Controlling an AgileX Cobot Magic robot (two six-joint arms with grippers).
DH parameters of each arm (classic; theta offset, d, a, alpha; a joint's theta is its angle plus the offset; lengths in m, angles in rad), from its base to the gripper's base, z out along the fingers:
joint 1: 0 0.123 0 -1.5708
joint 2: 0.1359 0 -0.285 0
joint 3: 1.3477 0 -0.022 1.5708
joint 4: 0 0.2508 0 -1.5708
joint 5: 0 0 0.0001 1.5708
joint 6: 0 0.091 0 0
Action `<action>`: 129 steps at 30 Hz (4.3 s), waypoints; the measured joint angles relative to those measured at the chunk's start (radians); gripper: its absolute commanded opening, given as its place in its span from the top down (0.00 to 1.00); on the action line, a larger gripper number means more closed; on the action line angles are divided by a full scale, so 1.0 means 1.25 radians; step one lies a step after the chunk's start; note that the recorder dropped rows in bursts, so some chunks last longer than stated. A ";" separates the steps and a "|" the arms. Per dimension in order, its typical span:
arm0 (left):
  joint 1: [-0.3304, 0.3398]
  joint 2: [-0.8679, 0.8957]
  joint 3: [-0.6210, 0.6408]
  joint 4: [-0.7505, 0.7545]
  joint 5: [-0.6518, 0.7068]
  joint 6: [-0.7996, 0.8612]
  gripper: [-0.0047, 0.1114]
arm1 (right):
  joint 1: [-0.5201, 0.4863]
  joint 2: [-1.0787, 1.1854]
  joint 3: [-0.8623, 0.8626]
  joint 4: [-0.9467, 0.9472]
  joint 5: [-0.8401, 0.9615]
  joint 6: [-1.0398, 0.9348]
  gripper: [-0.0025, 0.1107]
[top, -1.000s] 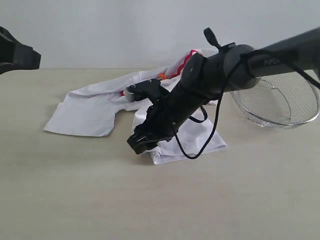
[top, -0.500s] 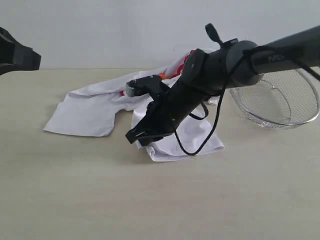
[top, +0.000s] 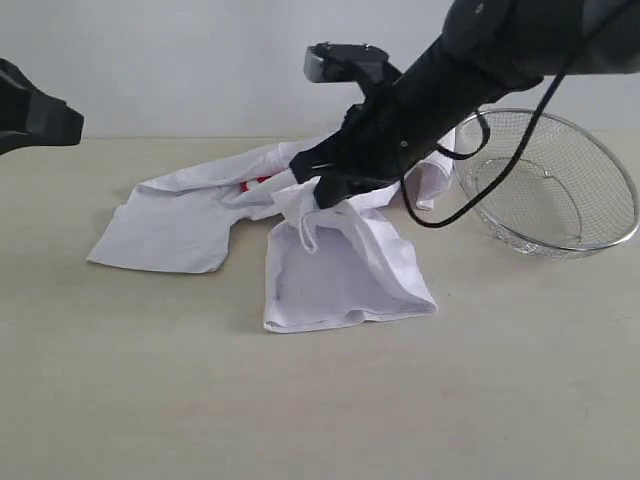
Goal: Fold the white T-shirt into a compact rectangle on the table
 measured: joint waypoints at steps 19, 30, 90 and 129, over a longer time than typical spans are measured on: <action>0.000 0.331 0.000 -0.388 0.071 0.307 0.92 | -0.168 -0.033 0.000 -0.055 0.080 0.019 0.98; 0.000 0.556 0.000 -0.662 0.049 0.474 0.54 | -0.185 -0.033 0.000 -0.062 0.081 0.006 0.98; -0.054 0.708 -0.114 -0.337 -0.013 0.212 0.92 | -0.185 -0.076 0.000 -0.052 0.103 0.004 0.98; -0.141 0.792 -0.238 -0.325 -0.013 0.176 0.65 | -0.185 -0.103 0.000 -0.054 0.127 0.004 0.98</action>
